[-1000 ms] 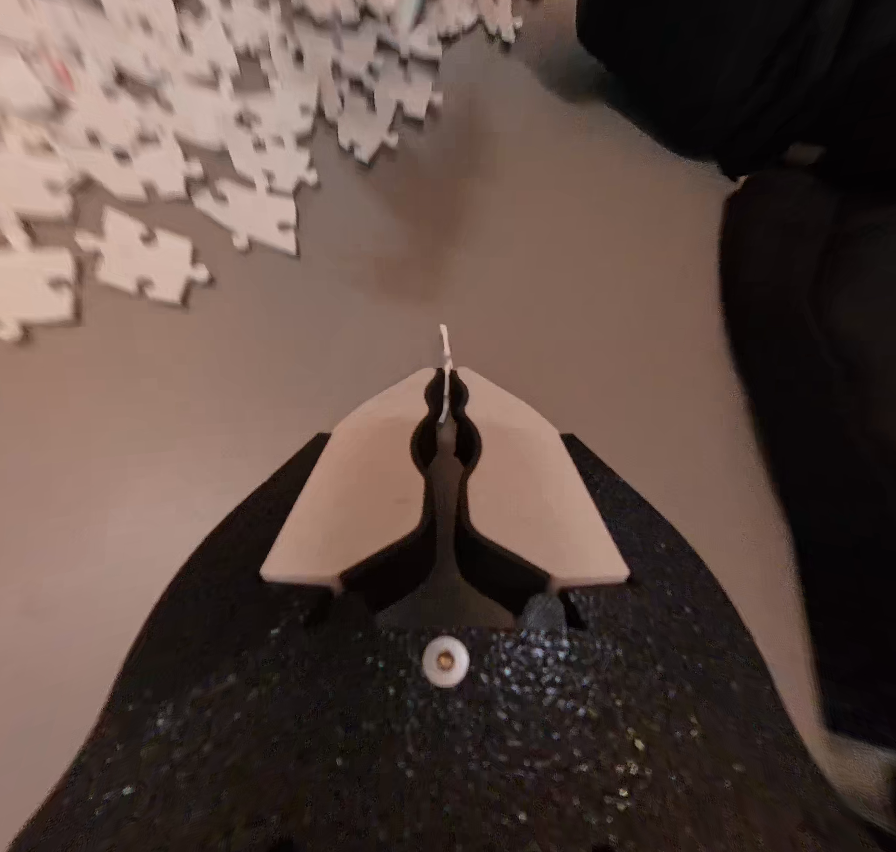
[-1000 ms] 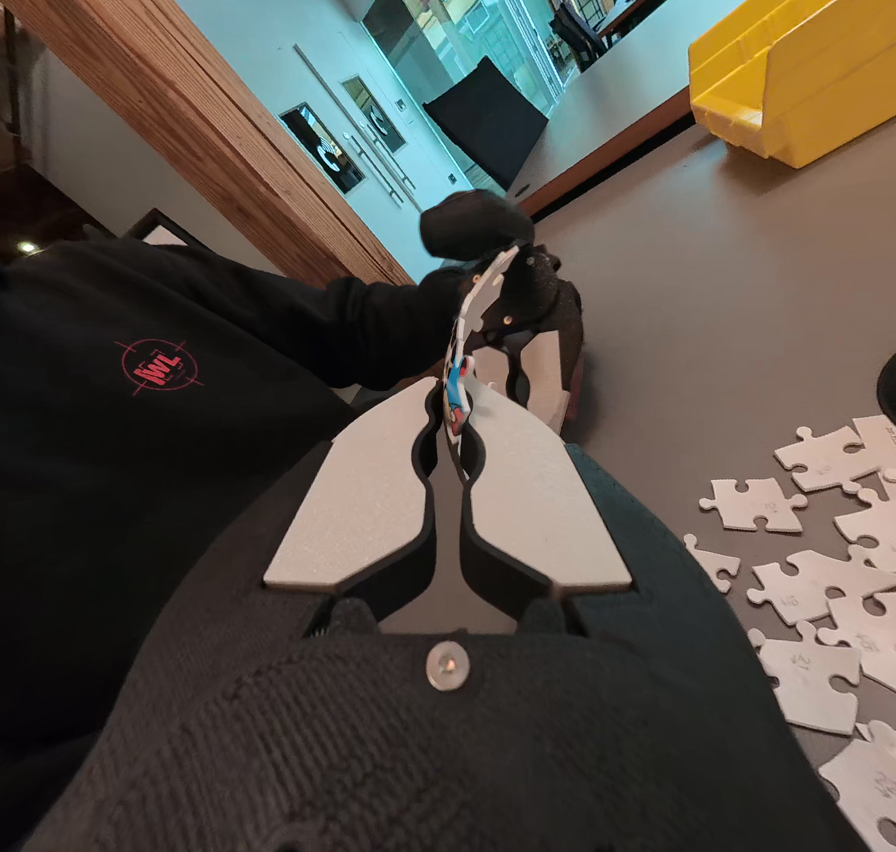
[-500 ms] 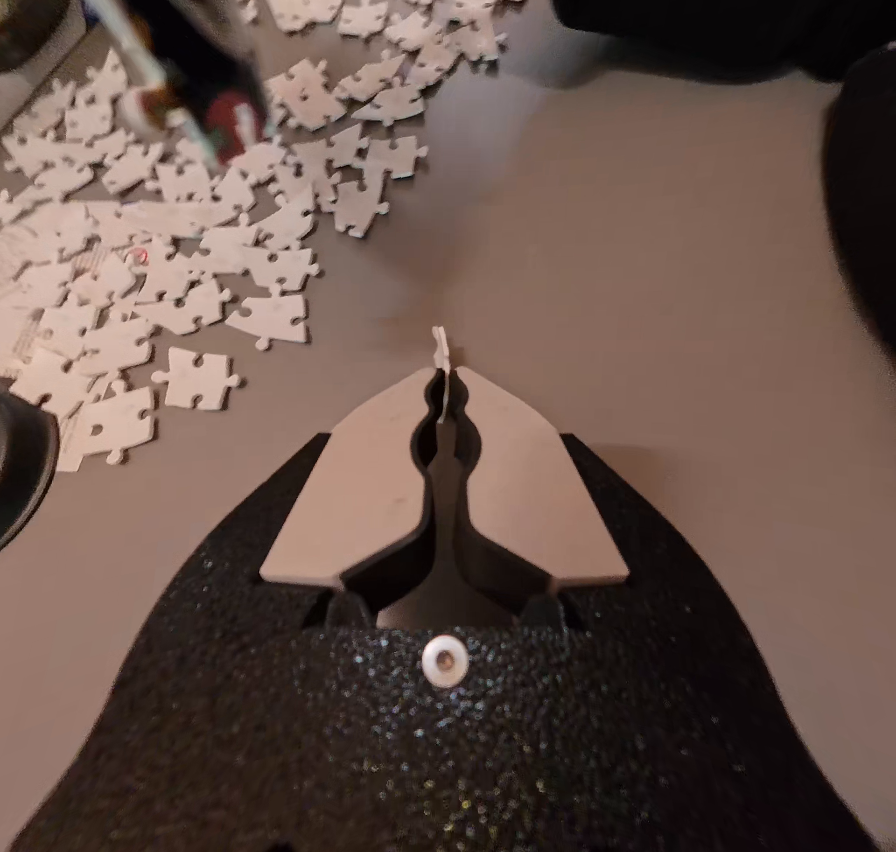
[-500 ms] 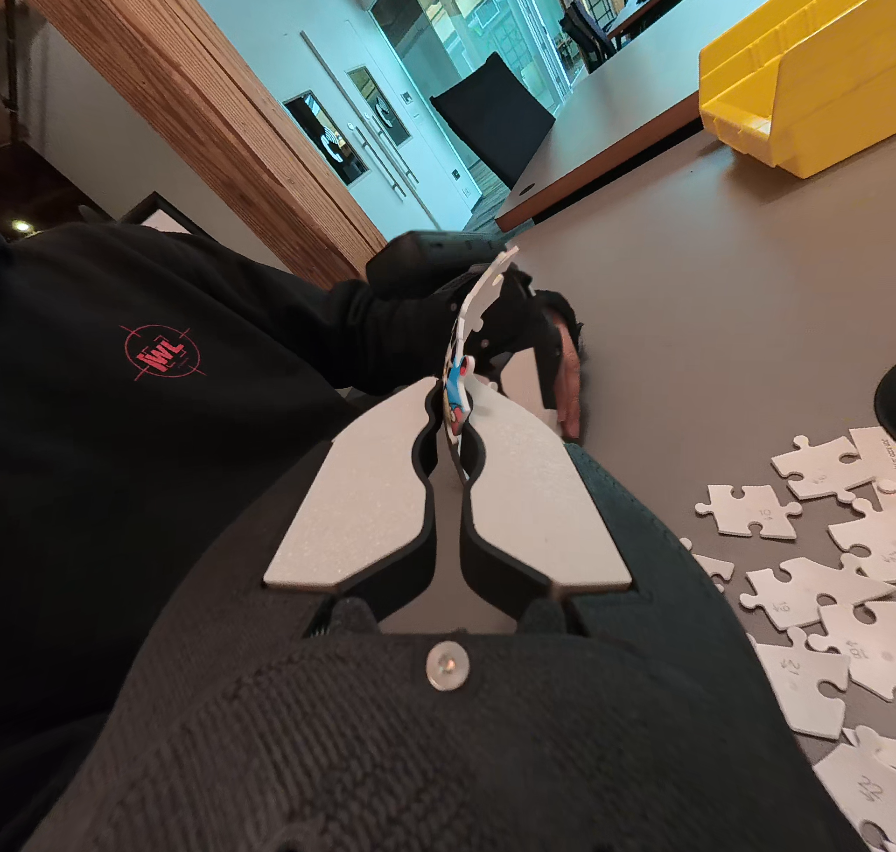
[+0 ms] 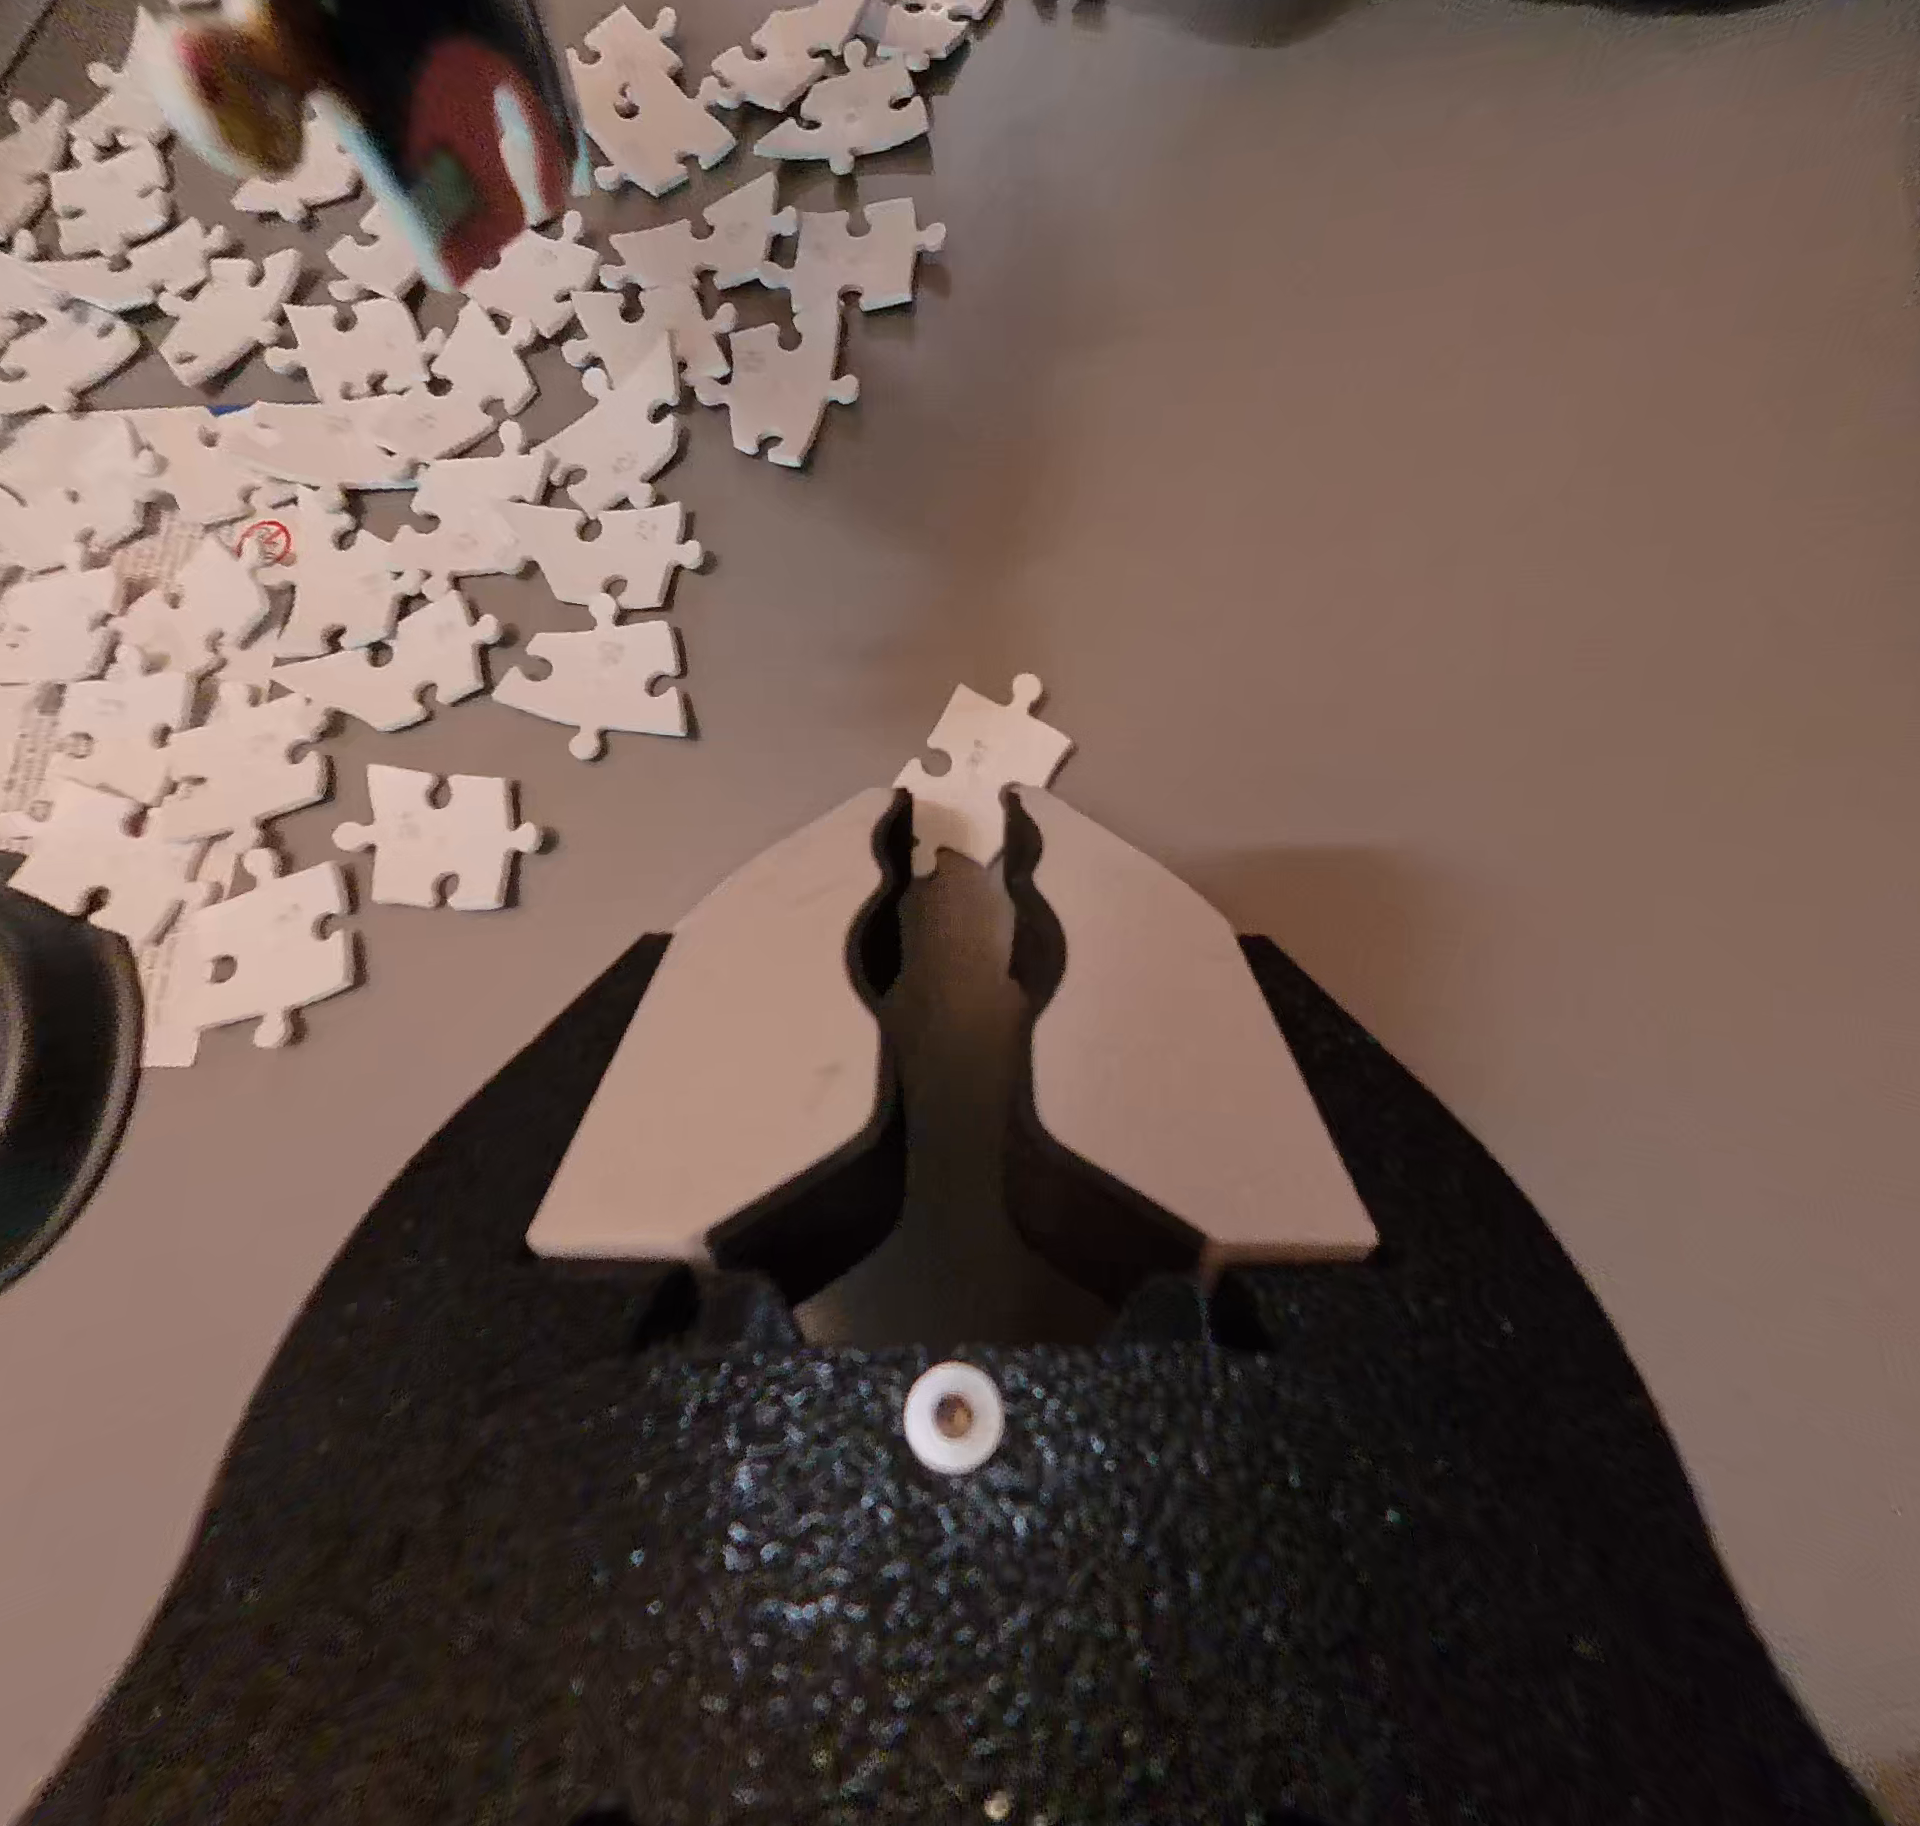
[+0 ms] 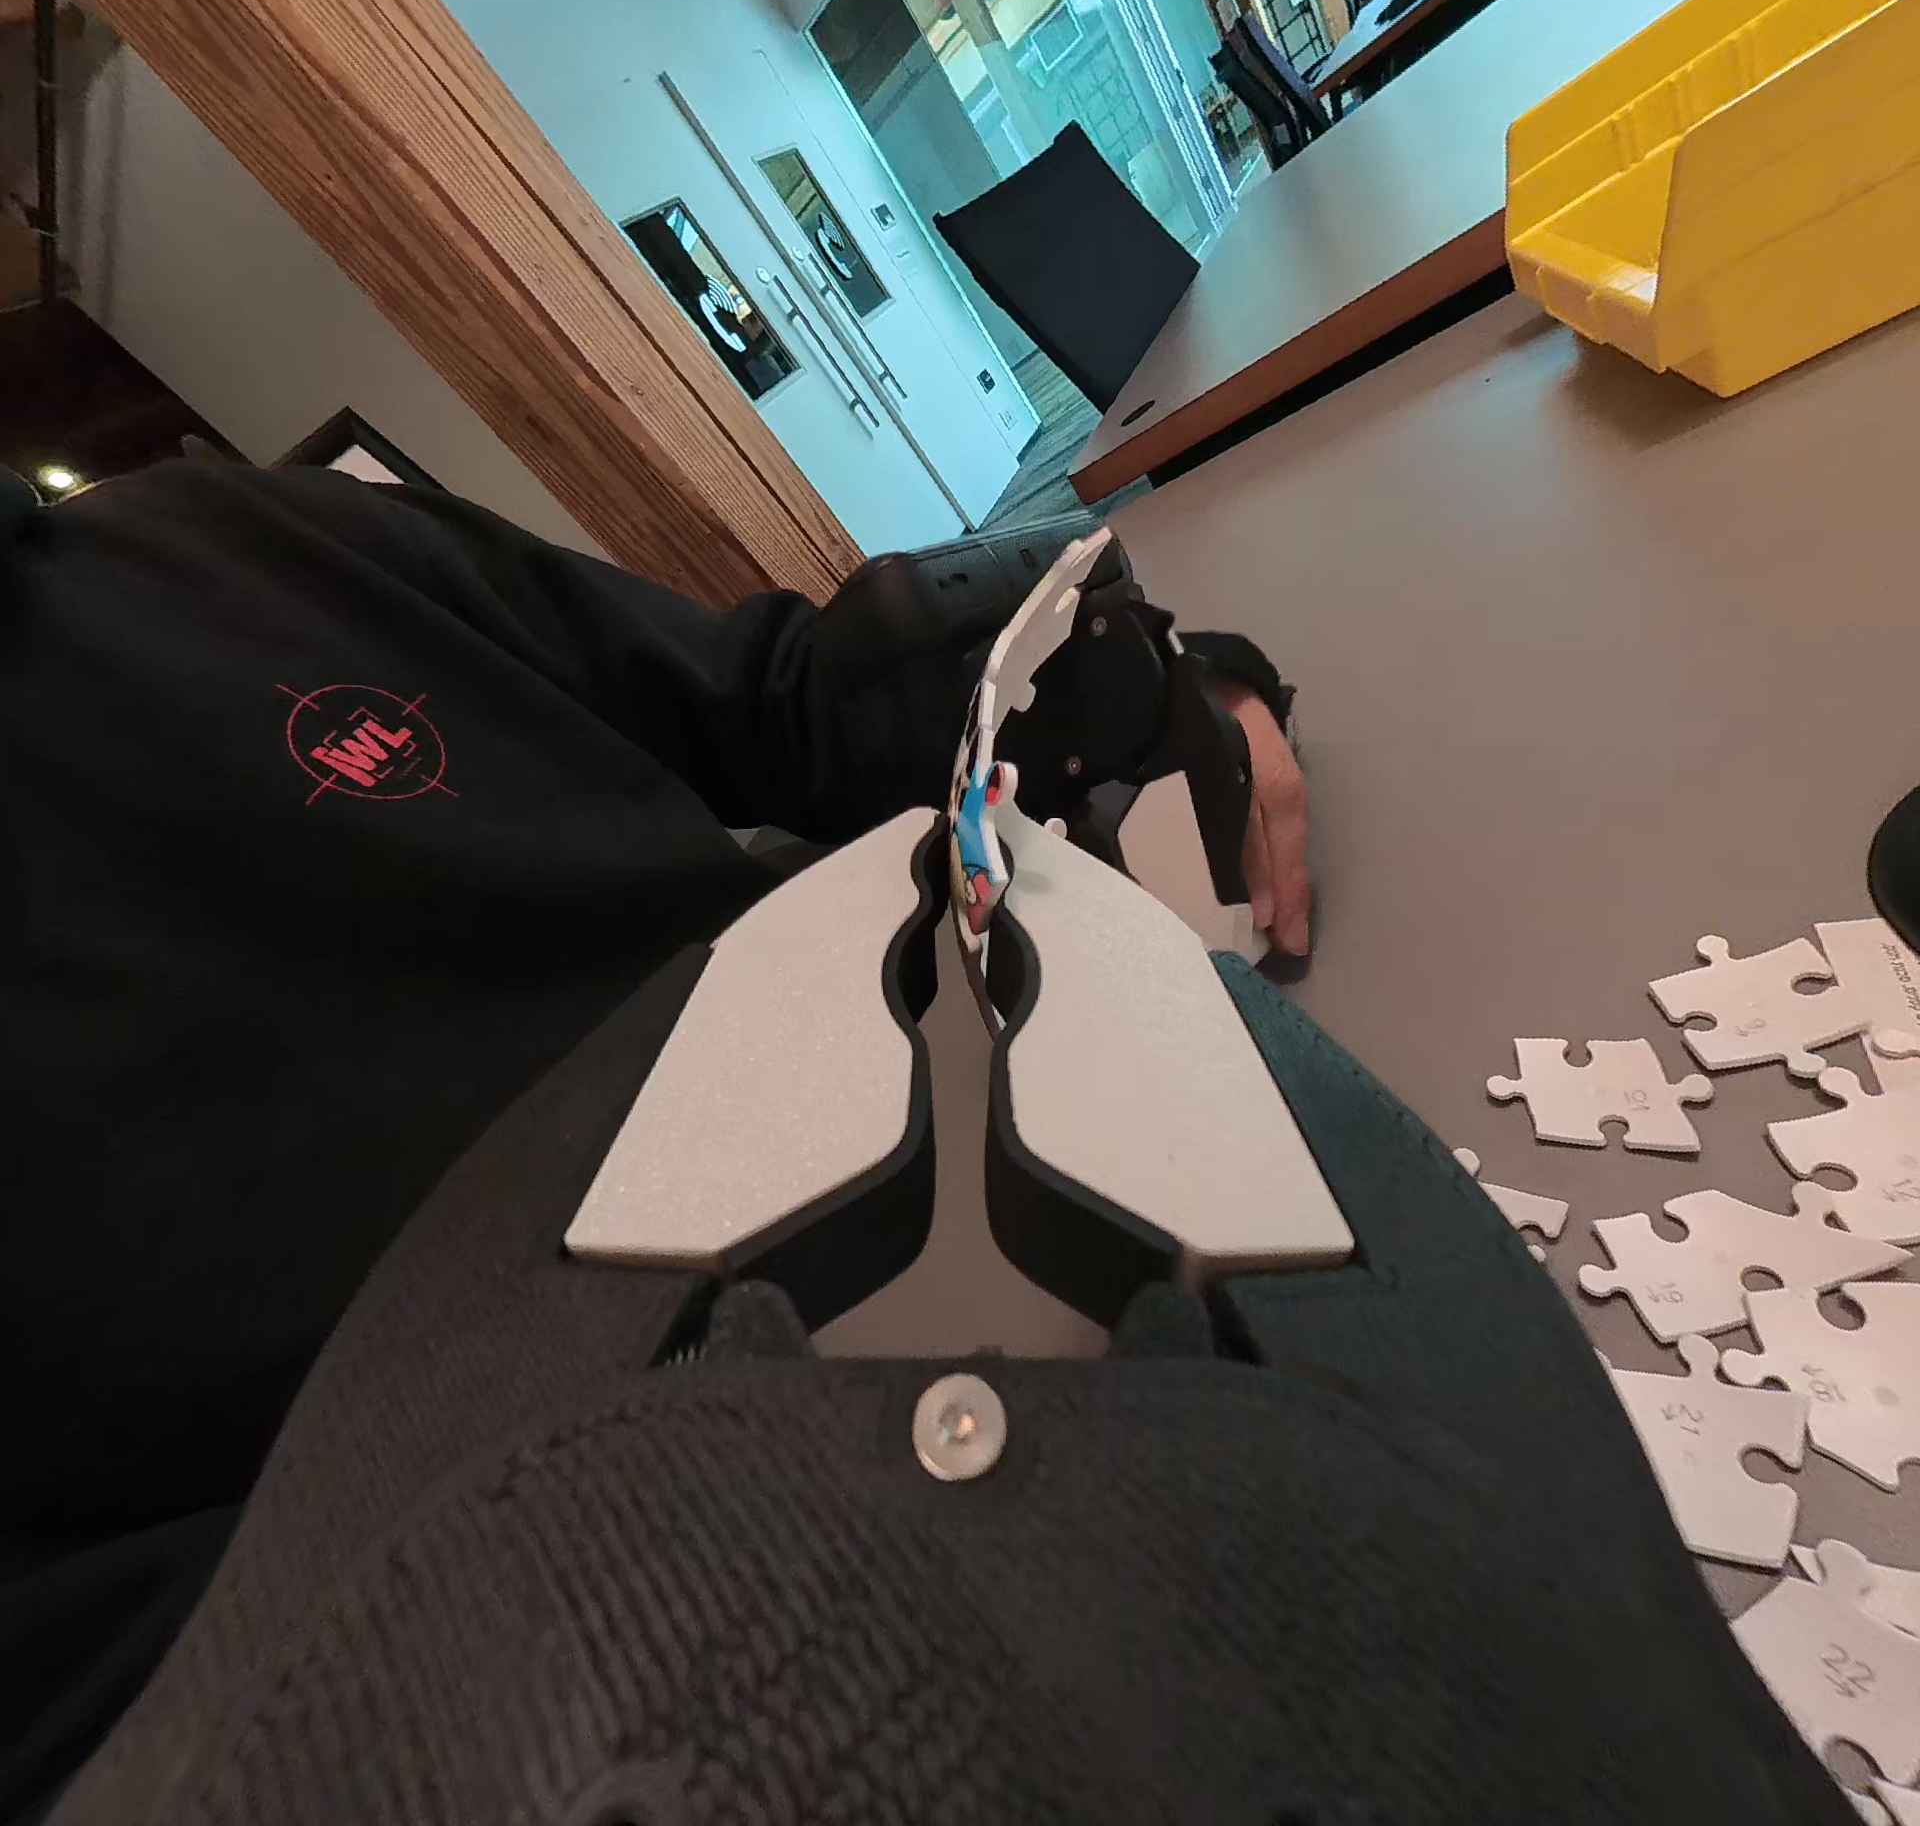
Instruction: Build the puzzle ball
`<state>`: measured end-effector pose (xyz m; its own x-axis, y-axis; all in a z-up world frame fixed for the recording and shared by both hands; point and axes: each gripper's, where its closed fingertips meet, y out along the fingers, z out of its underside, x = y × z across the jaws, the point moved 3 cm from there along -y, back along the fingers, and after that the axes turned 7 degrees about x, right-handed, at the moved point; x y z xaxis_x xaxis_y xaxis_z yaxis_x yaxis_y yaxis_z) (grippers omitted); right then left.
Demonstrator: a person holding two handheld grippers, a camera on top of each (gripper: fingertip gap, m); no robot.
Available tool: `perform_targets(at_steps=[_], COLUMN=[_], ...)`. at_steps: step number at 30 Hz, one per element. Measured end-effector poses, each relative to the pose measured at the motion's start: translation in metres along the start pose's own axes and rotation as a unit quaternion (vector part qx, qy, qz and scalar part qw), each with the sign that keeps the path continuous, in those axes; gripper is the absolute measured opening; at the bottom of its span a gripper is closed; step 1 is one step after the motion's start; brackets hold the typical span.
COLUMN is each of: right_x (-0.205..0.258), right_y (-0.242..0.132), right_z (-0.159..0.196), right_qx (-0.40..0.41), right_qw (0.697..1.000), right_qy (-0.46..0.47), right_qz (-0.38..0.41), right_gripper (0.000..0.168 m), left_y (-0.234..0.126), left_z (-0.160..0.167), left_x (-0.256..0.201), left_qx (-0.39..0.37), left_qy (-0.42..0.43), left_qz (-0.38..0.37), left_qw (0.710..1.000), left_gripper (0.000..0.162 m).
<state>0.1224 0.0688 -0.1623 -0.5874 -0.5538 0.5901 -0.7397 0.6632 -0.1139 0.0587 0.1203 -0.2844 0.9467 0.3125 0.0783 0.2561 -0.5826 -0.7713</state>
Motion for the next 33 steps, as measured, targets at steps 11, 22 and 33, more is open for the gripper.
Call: perform_targets(at_steps=[11,22,33], right_x=[0.002,0.005,0.007], right_y=[0.004,-0.003,-0.002], right_z=[0.001,-0.001,-0.002], right_qx=[0.009,-0.003,-0.005], right_qw=[1.000,1.000,1.000], right_qy=[-0.010,-0.018,-0.021], right_qz=[-0.008,-0.008,-0.012], right_gripper=[0.004,0.004,0.004], left_y=[0.005,0.011,-0.042], left_z=[-0.001,-0.009,-0.033], left_x=[-0.005,-0.005,0.002], left_qx=[0.043,0.032,-0.098], left_qy=[0.092,0.052,-0.283], left_qz=[0.094,0.069,0.178], left_qw=[0.990,0.996,0.937], left_gripper=[0.047,0.026,0.001])
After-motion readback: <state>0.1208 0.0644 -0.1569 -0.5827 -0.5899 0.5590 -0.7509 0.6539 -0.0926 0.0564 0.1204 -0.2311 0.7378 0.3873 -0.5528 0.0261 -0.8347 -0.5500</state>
